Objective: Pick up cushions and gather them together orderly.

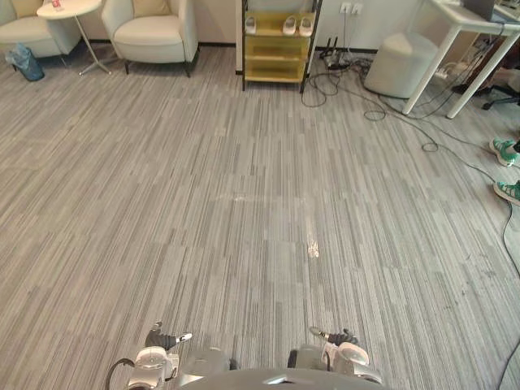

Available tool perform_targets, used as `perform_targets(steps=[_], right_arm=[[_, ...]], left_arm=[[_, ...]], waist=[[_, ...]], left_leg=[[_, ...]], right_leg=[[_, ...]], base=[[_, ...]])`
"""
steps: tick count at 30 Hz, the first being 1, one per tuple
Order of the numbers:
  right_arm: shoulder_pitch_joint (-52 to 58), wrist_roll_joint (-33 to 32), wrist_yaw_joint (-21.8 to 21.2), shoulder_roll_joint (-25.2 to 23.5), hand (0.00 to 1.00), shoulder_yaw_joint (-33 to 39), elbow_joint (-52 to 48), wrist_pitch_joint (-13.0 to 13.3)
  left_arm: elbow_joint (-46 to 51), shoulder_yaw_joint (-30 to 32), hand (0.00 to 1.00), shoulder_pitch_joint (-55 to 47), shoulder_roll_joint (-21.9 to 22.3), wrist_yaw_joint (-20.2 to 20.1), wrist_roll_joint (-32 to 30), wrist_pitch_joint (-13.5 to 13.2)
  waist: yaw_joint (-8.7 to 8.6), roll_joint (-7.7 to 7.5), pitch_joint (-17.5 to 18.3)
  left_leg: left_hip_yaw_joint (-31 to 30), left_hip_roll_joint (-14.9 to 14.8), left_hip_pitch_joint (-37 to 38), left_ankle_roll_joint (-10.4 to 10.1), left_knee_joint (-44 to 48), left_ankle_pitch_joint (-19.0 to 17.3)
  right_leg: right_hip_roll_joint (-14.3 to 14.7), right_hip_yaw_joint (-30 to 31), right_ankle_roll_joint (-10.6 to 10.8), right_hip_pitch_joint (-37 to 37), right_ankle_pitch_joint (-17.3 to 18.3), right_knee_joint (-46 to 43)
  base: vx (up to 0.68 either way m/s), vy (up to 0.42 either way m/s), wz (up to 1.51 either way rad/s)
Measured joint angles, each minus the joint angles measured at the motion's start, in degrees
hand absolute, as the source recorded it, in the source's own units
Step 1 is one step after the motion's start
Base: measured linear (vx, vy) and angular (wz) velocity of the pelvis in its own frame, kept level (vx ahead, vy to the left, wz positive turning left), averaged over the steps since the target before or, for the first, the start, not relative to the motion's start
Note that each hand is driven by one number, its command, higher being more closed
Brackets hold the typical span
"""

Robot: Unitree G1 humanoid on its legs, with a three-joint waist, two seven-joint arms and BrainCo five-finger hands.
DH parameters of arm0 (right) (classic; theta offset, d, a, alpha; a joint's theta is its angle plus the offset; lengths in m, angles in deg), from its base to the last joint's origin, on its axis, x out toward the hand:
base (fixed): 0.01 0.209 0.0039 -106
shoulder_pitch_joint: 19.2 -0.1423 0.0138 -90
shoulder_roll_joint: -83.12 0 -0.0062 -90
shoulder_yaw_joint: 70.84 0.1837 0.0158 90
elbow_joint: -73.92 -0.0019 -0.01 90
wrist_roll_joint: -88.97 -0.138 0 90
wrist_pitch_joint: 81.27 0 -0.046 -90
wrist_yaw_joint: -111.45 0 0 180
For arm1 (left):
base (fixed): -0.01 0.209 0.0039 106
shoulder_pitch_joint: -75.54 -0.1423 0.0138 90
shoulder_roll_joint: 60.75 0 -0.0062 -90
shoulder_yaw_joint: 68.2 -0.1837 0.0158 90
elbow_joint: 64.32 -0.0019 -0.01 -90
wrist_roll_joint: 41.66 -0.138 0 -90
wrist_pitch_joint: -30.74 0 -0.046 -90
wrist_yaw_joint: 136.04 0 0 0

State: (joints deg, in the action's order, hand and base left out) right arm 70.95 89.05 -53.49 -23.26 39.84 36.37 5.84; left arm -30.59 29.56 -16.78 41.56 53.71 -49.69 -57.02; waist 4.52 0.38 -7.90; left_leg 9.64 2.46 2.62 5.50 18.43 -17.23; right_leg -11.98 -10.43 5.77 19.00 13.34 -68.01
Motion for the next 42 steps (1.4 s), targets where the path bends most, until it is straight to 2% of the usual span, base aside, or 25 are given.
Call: perform_targets(steps=[4, 6, 7, 9, 10, 12, 14, 15, 16, 17, 18, 19, 22, 25, 27, 28, 30, 34, 35, 36, 37, 38, 40, 41, 42], right_arm=[[-0.07, 0.27, -0.01, 0.60, 0.00, 0.34, 0.30, 0.25], [-0.56, 0.22, -0.04, 0.89, 0.00, 1.24, 0.53, 0.03], [-0.87, 0.20, -0.08, 0.65, 0.00, 1.95, 0.61, -0.16], [-1.30, 0.15, -0.24, 0.70, 0.00, 2.45, 1.01, -0.23], [-2.01, 0.26, -0.26, 1.35, 0.00, 2.51, 1.33, -0.21], [-2.71, 0.29, -0.98, 2.22, 0.00, 2.91, 1.53, -0.05], [-2.86, 0.32, -1.42, 2.93, 0.00, 3.11, 2.23, 0.09], [-2.86, 0.30, -1.77, 3.21, 0.00, 3.23, 3.00, 0.06], [-2.75, 0.39, -1.87, 3.32, 0.00, 3.19, 3.02, 0.05], [-2.13, 0.41, -1.92, 3.81, 0.00, 2.91, 3.09, 0.02], [-1.96, 0.43, -1.89, 4.68, 0.00, 2.09, 4.97, -0.09], [-1.94, 0.42, -1.90, 5.01, 0.00, 1.78, 5.59, -0.13], [-2.64, 0.34, -1.88, 5.75, 0.00, -0.25, 8.62, -0.92], [-2.56, 0.24, -1.67, 5.56, 0.00, 0.46, 9.35, -1.30], [-2.56, 0.25, -1.20, 5.31, 0.00, 0.48, 9.27, -1.22], [-2.78, 0.25, -1.09, 4.66, 0.00, -0.17, 9.19, -1.18], [-2.62, 0.27, -0.77, 3.11, 0.00, -0.03, 8.45, -1.07], [-2.73, 0.29, -0.73, 2.82, 0.00, -0.14, 7.09, -1.09], [-2.55, 0.31, -0.73, 2.89, 0.00, -0.15, 6.91, -0.83], [-2.50, 0.40, -0.79, 2.85, 0.00, -0.08, 7.01, -0.79], [-1.73, 0.42, -0.79, 2.56, 0.00, -0.03, 6.95, -0.85], [-0.79, 0.45, -0.80, 2.27, 0.00, 0.01, 6.89, -0.85], [0.71, 0.32, -1.02, 2.23, 0.00, 1.00, 5.32, -0.79], [1.38, 0.41, -1.04, 2.12, 0.00, 1.47, 4.39, -0.73], [1.94, 0.38, -1.11, 1.83, 0.00, 1.85, 3.28, -0.57]], left_arm=[[-0.02, 0.18, 0.00, 0.66, 1.08, 0.24, 0.21, -0.20], [-0.78, 0.66, 0.00, 0.95, 2.07, 0.25, 0.19, -0.21], [-1.42, 1.21, 0.00, 1.15, 2.37, 0.22, 0.08, -0.21], [-3.48, 2.48, 0.00, 1.77, 2.82, 0.14, 0.03, -0.36], [-4.65, 2.51, 0.00, 2.54, 3.58, -0.10, -0.08, -0.37], [-5.66, 2.55, 0.00, 2.77, 4.82, -0.15, -0.39, -0.57], [-5.66, 3.26, 0.00, 2.53, 5.76, -0.18, -0.63, -0.67], [-5.47, 3.67, 0.00, 2.50, 5.79, -0.24, -0.63, -0.73], [-5.26, 3.93, 0.00, 2.49, 5.80, -0.28, -0.61, -0.74], [-4.44, 4.59, 0.00, 2.39, 5.87, -0.46, -0.58, -0.95], [-2.85, 4.47, 0.00, 1.54, 5.62, -0.76, -0.54, -1.29], [-2.16, 4.42, 0.00, 1.31, 5.45, -0.91, -0.55, -1.45], [-0.44, 2.68, 0.00, 0.19, 3.48, -1.23, -0.55, -1.46], [-0.21, 2.09, 0.00, -0.92, 3.00, -0.91, -0.06, -1.17], [-0.20, 1.48, 0.00, -1.84, 2.68, -0.82, -0.06, -0.94], [-1.13, 0.64, 0.00, -2.72, 2.20, -0.91, -0.08, -0.87], [-0.94, 0.75, 0.00, -2.37, 1.27, -0.89, -0.17, -0.94], [-1.04, 3.40, 0.00, -2.43, 1.40, -1.28, -0.30, -0.90], [-1.04, 3.82, 0.00, -3.00, 1.54, -1.28, -0.30, -0.90], [-1.17, 3.55, 0.00, -3.82, 1.29, -1.41, -0.28, -0.86], [-1.45, 2.75, 0.00, -4.61, 0.46, -1.42, -0.29, -0.59], [-1.45, 2.10, 0.00, -4.89, -0.02, -1.42, -0.29, -0.37], [-1.22, 1.64, 0.00, -5.21, -0.43, -1.37, -0.28, -0.06], [-1.11, 1.70, 0.00, -5.29, -0.40, -1.33, -0.29, 0.01], [-0.66, 2.31, 0.00, -5.16, -0.19, -1.21, -0.28, 0.10]], waist=[[-0.35, 0.03, -0.38], [-1.30, 0.62, -0.68], [-1.92, 0.36, -1.00], [-2.23, 0.31, -1.53], [-2.46, 1.49, -1.64], [-2.55, 3.27, -1.46], [-2.16, 5.05, -0.53], [-2.74, 6.19, -0.66], [-2.82, 6.66, -0.93], [-2.63, 7.46, -1.44], [-1.57, 7.97, -1.98], [-1.22, 8.11, -2.11], [-0.42, 7.70, -2.21], [1.38, 7.16, -2.62], [1.90, 6.80, -2.81], [3.13, 5.69, -2.69], [3.19, 3.69, -2.45], [4.42, 3.09, -2.25], [4.69, 2.99, -1.69], [4.70, 2.15, -1.16], [4.15, 0.88, -0.46], [3.91, 0.25, -0.18], [2.82, -0.29, -0.17], [2.43, 0.01, -0.34], [1.86, 0.08, -0.32]], left_leg=[[-0.77, -2.50, 6.25, -2.92, -3.93, -1.82], [-1.12, -4.83, 8.95, -5.01, -6.20, -2.82], [-1.44, -5.68, 10.90, -6.08, -8.70, -3.23], [-2.16, -6.95, 15.39, -5.99, -11.61, -4.72], [-3.80, -8.10, 15.97, -6.16, -10.98, -3.82], [-7.74, -10.45, 15.63, -6.63, -6.37, -2.79], [-10.04, -12.63, 13.07, -7.47, 0.33, -1.64], [-13.77, -14.49, 6.90, -8.14, 15.33, 4.30], [-14.61, -15.06, 4.98, -8.12, 19.86, 7.22], [-14.67, -16.88, 1.08, -8.50, 29.50, 16.97], [-11.43, -20.28, -4.64, -6.81, 43.75, 16.02], [-9.98, -20.99, -6.77, -5.92, 48.06, 13.73], [-6.23, -16.60, -16.39, -5.97, 49.98, 6.51], [-4.99, -11.50, -21.84, -6.36, 33.54, 2.19], [-5.40, -8.31, -21.33, -7.92, 14.09, 5.38], [-3.61, -6.19, -18.07, -5.76, 4.39, 13.54], [-3.18, -4.02, -18.02, -4.83, 2.86, 13.55], [-2.42, -2.34, -17.00, -1.25, 6.33, 8.58], [-2.28, -2.09, -16.10, -1.08, 5.93, 6.74], [-1.68, -1.46, -14.37, -1.19, 4.32, 5.28], [-1.79, -0.05, -12.29, -1.37, 2.81, 5.08], [-2.25, 0.75, -11.07, -1.18, 2.29, 4.80], [-4.49, 2.18, -7.19, -0.19, 1.94, 4.00], [-5.11, 2.40, -5.49, 0.12, 1.35, 3.76], [-6.74, 2.52, -2.68, 0.21, 0.03, 3.62]], right_leg=[[0.49, -4.39, -2.51, 3.05, 0.02, 28.11], [2.10, -3.39, -1.89, 3.35, -6.39, 46.44], [2.44, -2.04, -0.04, 3.09, -11.93, 56.85], [3.07, -0.75, 0.89, 2.94, -18.83, 57.07], [3.87, -0.44, 0.57, 4.59, -18.67, 51.94], [5.24, -0.93, -3.74, 6.34, -15.50, 43.57], [6.64, -2.48, -4.63, 6.00, -11.59, 40.59], [7.72, -5.08, -5.86, 2.41, -8.27, 39.85], [8.16, -5.88, -6.07, 0.77, -7.49, 40.27], [9.64, -6.82, -6.88, -3.52, -5.98, 41.98], [11.87, -6.78, -8.35, -9.09, -4.43, 44.84], [12.56, -6.67, -8.53, -11.46, -4.10, 46.29], [12.93, -5.08, -8.21, -20.69, -3.79, 53.96], [11.85, -2.92, -6.04, -26.33, -4.33, 58.49], [10.77, -1.74, -4.10, -28.48, -3.14, 59.61], [9.59, 1.21, -2.97, -29.85, -1.44, 59.89], [9.37, 2.85, -4.41, -30.61, -3.57, 63.23], [7.41, 4.90, -2.37, -33.05, -6.64, 63.76], [7.24, 6.18, -0.94, -31.44, -5.69, 59.10], [6.00, 7.28, 2.74, -26.97, -3.23, 48.88], [4.42, 8.60, 8.57, -19.23, -3.61, 31.79], [3.81, 9.01, 11.16, -15.52, -4.74, 22.68], [2.23, 6.00, 9.15, -9.69, -4.19, 8.13], [1.47, 4.08, 6.84, -8.48, -3.25, 5.89], [0.40, 0.43, 2.63, -6.64, -1.09, 4.95]], base=[[0.24, -0.172, 0.09], [0.43, -0.255, 0.04], [0.58, -0.340, 0.05], [0.51, -0.289, 0.02], [0.53, -0.328, 0.06], [0.52, -0.342, 0.09], [0.49, -0.272, 0.18], [0.63, -0.324, 0.40], [0.73, -0.330, 0.48], [0.52, -0.152, 0.18], [0.51, -0.128, 0.05], [0.40, -0.072, -0.09], [0.49, -0.020, -0.20], [0.42, 0.103, -0.39], [0.49, 0.201, -0.36], [0.43, 0.173, -0.29], [0.43, 0.130, 0.03], [0.36, 0.141, 0.10], [0.25, 0.148, -0.19], [0.24, 0.126, -0.14], [0.32, 0.120, 0.00], [0.29, 0.076, 0.27], [0.28, 0.037, 0.51], [0.36, 0.015, 0.69], [0.30, -0.026, 0.85]])
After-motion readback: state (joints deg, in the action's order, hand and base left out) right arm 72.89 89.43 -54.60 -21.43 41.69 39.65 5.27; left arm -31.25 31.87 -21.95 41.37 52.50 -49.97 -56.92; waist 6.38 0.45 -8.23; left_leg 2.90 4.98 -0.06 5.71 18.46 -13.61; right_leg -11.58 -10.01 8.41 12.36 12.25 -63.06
